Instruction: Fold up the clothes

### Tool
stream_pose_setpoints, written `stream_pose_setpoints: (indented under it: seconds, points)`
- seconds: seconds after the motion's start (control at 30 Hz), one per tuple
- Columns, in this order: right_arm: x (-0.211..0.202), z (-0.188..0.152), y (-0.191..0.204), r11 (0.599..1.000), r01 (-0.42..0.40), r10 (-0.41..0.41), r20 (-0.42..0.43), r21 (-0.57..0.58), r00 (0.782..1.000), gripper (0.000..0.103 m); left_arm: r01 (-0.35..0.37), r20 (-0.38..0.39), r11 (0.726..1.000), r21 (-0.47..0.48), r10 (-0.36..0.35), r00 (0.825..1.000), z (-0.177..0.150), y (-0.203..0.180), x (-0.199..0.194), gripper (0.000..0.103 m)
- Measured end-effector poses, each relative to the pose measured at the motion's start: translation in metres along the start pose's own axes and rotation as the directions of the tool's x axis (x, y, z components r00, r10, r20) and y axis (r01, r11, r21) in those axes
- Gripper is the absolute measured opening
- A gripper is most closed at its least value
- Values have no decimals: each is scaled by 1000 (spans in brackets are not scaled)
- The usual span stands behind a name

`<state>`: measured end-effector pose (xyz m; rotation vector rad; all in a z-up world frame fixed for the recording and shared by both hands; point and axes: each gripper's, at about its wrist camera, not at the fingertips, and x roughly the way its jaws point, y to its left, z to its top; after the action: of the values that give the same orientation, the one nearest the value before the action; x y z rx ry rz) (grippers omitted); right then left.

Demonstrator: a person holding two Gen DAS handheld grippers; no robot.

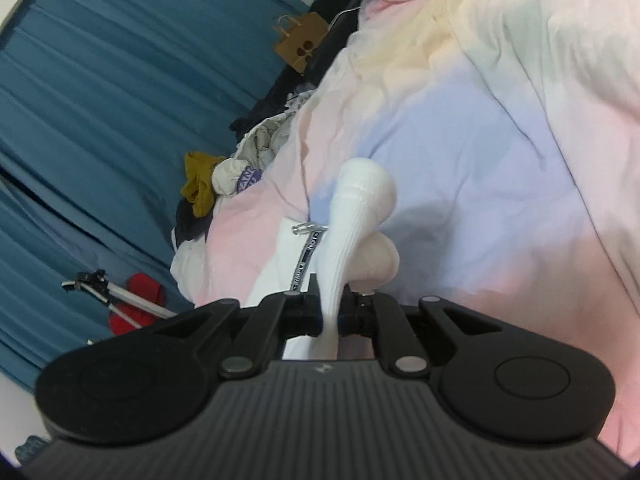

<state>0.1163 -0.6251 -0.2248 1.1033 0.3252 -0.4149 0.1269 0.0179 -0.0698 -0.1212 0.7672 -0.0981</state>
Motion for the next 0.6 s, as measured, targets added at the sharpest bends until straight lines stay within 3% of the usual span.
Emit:
stream_pose_setpoints:
  seconds: [0.17,0.43,0.6]
  points:
    - [7,-1,-5,999,32,-33,8,8,999,9,-54,60,995,84,49,997,-4,-9,19,58]
    - [8,-8,0,998,68,-68,26,-5,997,9,-95,-24,985,144,100,995,-26,-5,65,60]
    - [6,-10,2,997,80,-80,33,0,996,9,-92,-32,986,142,97,995,-27,-4,73,61]
